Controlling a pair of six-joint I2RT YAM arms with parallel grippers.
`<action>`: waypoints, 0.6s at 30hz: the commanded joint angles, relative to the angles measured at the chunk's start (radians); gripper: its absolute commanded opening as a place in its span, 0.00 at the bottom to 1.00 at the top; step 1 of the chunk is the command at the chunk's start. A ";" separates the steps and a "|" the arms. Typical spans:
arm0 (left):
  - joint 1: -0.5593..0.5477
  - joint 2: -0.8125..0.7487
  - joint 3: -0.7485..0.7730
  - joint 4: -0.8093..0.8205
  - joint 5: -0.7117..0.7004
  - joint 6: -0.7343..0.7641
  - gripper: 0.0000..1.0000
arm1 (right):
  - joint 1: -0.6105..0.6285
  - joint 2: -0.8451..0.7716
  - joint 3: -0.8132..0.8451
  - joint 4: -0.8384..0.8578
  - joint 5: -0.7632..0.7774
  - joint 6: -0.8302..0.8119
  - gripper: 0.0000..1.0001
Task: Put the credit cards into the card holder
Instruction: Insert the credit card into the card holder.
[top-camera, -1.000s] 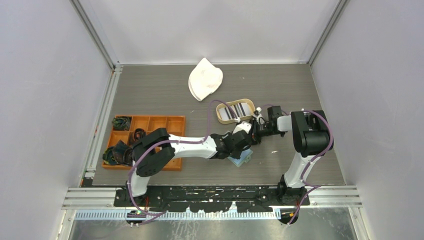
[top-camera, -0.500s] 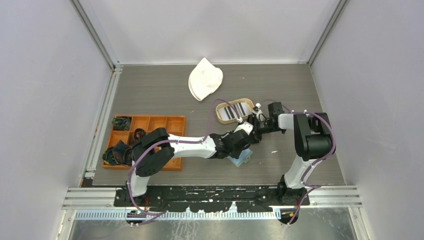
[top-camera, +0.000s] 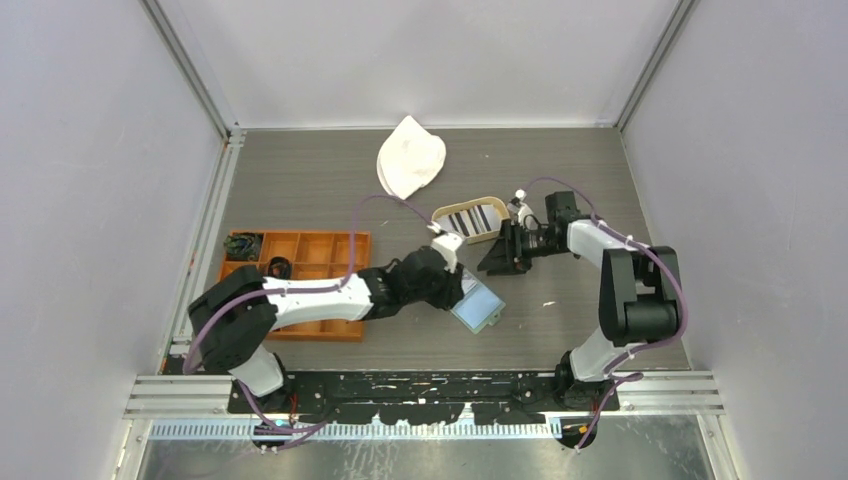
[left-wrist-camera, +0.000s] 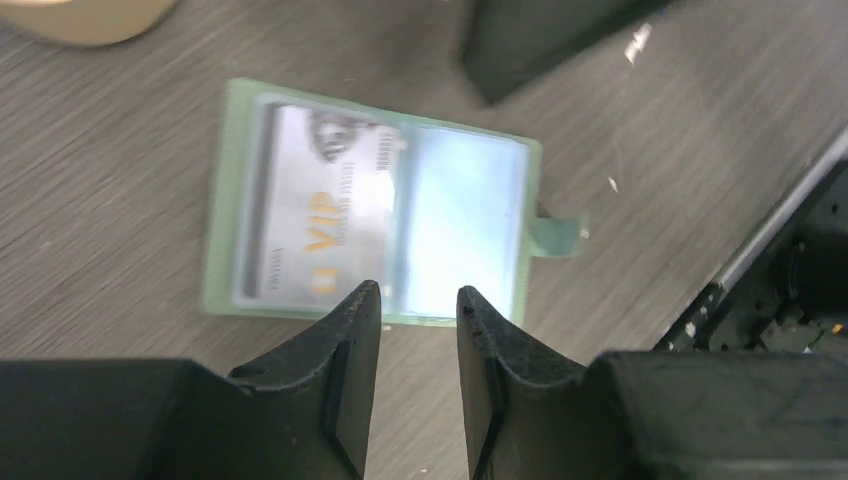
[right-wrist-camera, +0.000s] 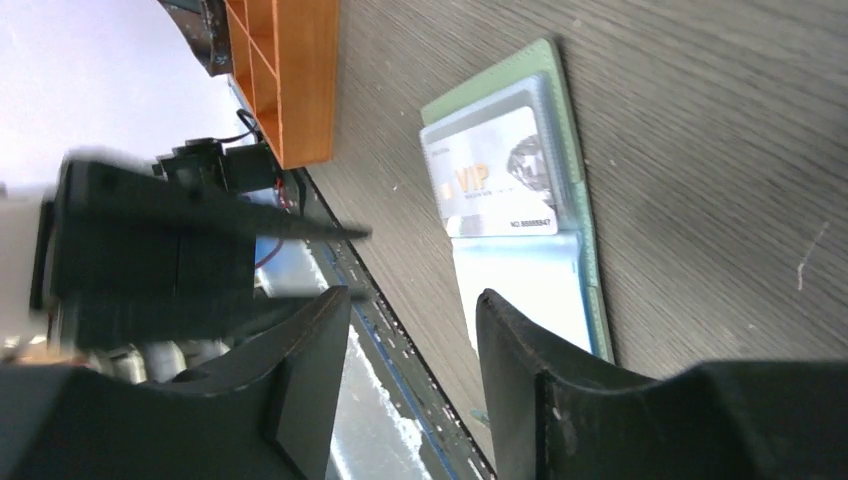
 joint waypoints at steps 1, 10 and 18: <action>0.129 -0.082 -0.122 0.166 0.082 -0.113 0.34 | -0.003 -0.149 0.072 -0.150 -0.002 -0.223 0.53; 0.293 -0.009 -0.113 0.131 0.169 -0.168 0.25 | 0.093 -0.525 -0.112 -0.045 0.128 -0.721 0.25; 0.354 0.105 -0.047 0.097 0.225 -0.206 0.18 | 0.416 -0.410 -0.136 0.035 0.468 -0.868 0.03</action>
